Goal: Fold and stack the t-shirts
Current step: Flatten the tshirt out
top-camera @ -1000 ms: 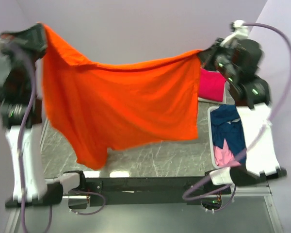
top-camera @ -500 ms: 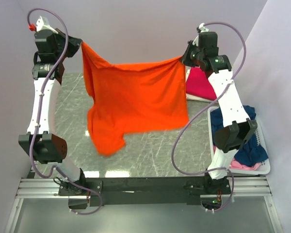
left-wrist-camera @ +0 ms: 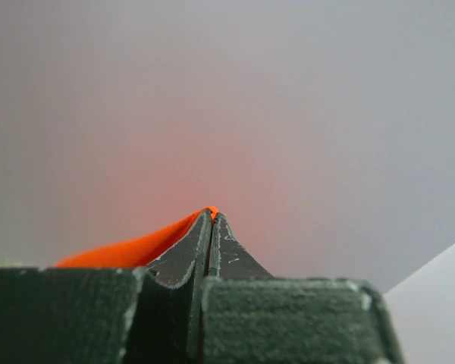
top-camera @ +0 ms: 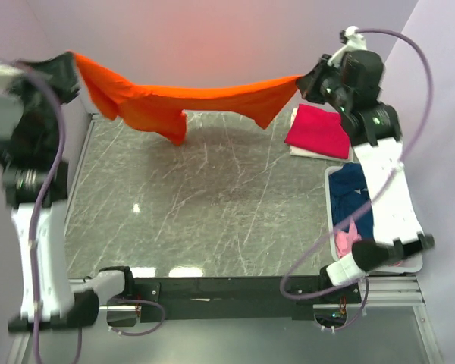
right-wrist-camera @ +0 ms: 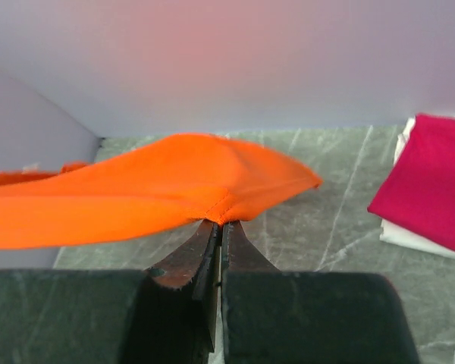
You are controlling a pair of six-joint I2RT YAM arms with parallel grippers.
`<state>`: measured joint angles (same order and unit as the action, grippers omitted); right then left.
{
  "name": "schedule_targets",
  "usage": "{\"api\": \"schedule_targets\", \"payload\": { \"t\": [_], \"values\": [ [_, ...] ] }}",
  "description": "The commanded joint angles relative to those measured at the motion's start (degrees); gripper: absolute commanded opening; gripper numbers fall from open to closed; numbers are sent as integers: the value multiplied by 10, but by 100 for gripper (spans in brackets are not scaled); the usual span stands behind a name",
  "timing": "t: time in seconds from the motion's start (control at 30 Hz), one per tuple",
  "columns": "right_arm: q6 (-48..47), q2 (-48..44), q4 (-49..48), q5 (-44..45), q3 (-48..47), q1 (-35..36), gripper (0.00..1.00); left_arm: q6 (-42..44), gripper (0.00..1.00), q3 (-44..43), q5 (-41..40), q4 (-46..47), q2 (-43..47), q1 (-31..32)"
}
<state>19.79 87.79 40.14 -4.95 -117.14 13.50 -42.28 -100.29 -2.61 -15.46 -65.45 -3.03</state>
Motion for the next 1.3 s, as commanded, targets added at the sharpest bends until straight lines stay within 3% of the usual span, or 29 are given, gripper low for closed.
{"api": "schedule_targets", "payload": {
  "t": [0.0,0.23,0.37,0.57,0.77,0.93,1.0,1.03,1.1,1.17,1.23,1.27],
  "values": [
    [-14,-87,-51,16,30,14,0,36,0,30,-64,53,83,-1],
    [-36,-231,-66,65,126,42,0,69,0,69,-120,38,182,-1],
    [-42,-270,-65,86,135,44,0,97,0,33,-109,16,178,-2],
    [-33,-253,-61,111,146,44,0,106,0,9,-66,20,128,-1],
    [-17,-185,-117,115,238,23,0,65,0,45,37,48,-8,-1],
    [-5,-34,-175,102,276,-16,0,62,0,42,99,33,-226,0],
    [-11,38,-173,98,245,-29,0,58,11,-2,106,4,-342,1],
    [-11,119,-163,86,222,-34,0,55,31,-27,102,-12,-383,2],
    [-5,245,-86,54,105,-44,27,55,52,-106,110,-41,-483,10],
    [-7,309,-23,51,29,-44,53,62,61,-137,97,-62,-517,27],
    [-8,336,-23,28,-5,-43,62,70,74,-150,95,-72,-527,47],
    [-8,335,-38,23,0,-44,68,68,74,-146,94,-76,-523,57]
  ]
}}
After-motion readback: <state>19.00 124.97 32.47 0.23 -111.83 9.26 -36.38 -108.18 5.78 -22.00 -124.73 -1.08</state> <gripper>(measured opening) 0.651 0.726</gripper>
